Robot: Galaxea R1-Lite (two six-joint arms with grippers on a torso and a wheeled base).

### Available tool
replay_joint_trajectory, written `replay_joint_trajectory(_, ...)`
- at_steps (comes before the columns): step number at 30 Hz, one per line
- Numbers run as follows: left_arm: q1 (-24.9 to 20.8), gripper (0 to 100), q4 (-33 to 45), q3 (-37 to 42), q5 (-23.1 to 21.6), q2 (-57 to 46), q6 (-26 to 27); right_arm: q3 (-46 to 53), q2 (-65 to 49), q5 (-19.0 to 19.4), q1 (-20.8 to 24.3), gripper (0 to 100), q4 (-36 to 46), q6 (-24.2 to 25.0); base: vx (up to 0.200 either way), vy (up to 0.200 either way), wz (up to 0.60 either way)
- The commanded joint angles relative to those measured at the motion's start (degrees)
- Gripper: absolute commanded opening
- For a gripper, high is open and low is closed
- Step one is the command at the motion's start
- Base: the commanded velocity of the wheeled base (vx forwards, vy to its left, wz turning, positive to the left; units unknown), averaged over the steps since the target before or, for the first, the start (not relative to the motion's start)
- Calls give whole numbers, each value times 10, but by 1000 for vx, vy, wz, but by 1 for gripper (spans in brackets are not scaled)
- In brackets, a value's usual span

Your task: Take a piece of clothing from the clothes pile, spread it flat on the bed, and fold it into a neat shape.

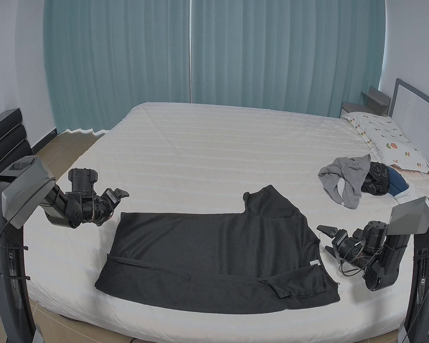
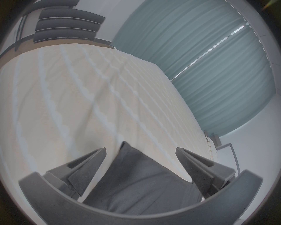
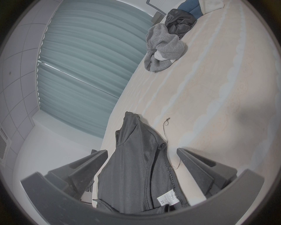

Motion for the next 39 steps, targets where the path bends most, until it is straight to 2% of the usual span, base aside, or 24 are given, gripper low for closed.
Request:
replay_joint_trajectory(1,-9,100,-2,-52,-15,55,4,-2,9,0,2,100,-8,-2,0,0,0)
replay_joint_trajectory(4,-11,100,-7,-77,-15,80,10,-2,10,-1,3,100,-8,-3,0,0,0)
replay_joint_trajectory(9,-6,100,-30,-93,-6,115,60,-1,10,-1,3,100,-8,-4,0,0,0)
replay_joint_trajectory(22,-6,100,-54,-86,17,117,61,-1,13,-1,3,100,-8,-5,0,0,0)
replay_joint_trajectory(23,-6,0,-55,-84,17,117,61,-1,13,-1,3,100,-8,-5,0,0,0)
replay_joint_trajectory(33,-5,0,-59,-81,23,112,61,-11,-9,-3,3,100,-5,-15,0,0,0)
replay_joint_trajectory(39,-6,0,-66,-79,81,103,54,-48,-15,-4,30,100,-2,-50,0,0,0)
